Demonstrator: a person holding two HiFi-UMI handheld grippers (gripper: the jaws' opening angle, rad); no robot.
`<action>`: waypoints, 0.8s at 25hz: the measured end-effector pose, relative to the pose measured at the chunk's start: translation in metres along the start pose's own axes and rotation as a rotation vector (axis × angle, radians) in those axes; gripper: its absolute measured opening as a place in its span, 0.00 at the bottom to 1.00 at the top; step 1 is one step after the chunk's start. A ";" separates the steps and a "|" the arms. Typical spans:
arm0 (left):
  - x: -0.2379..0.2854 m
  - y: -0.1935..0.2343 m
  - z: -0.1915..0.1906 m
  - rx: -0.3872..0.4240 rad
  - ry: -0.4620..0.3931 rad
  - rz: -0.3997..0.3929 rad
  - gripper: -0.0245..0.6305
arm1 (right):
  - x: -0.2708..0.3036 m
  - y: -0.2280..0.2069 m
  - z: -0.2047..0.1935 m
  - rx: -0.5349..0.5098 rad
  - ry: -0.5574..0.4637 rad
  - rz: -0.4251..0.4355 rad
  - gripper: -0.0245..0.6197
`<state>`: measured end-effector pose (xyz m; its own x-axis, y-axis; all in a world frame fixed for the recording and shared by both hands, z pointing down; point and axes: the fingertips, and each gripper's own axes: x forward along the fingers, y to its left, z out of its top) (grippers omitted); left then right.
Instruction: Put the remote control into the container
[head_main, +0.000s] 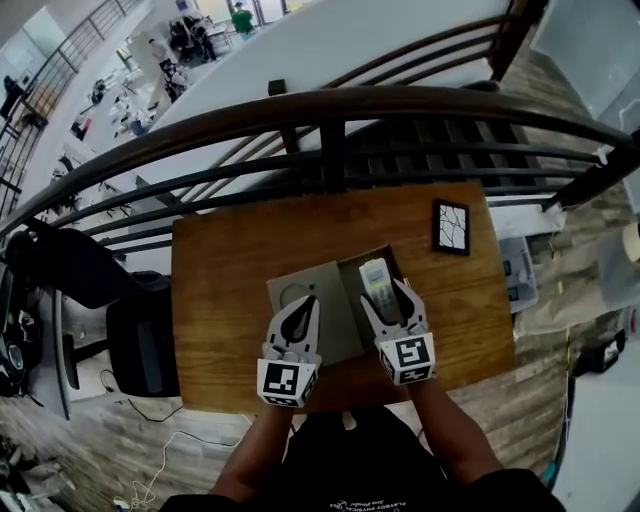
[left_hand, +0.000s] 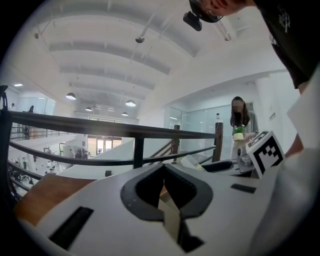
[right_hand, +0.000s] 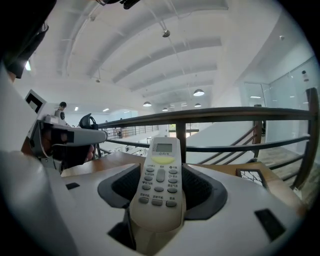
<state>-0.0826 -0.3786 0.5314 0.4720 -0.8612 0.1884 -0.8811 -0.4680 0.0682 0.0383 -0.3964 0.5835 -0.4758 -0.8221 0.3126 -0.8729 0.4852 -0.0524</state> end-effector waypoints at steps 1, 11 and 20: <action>0.000 0.000 -0.004 -0.005 0.007 -0.001 0.05 | 0.002 0.000 -0.004 0.001 0.014 -0.005 0.45; 0.004 -0.001 -0.033 -0.027 0.066 -0.002 0.05 | 0.023 -0.013 -0.050 0.010 0.162 -0.030 0.45; 0.003 0.002 -0.053 -0.046 0.100 0.015 0.05 | 0.042 -0.017 -0.072 0.045 0.262 -0.040 0.45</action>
<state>-0.0840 -0.3718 0.5837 0.4554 -0.8428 0.2868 -0.8896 -0.4436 0.1089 0.0408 -0.4176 0.6661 -0.4015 -0.7324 0.5499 -0.8972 0.4352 -0.0753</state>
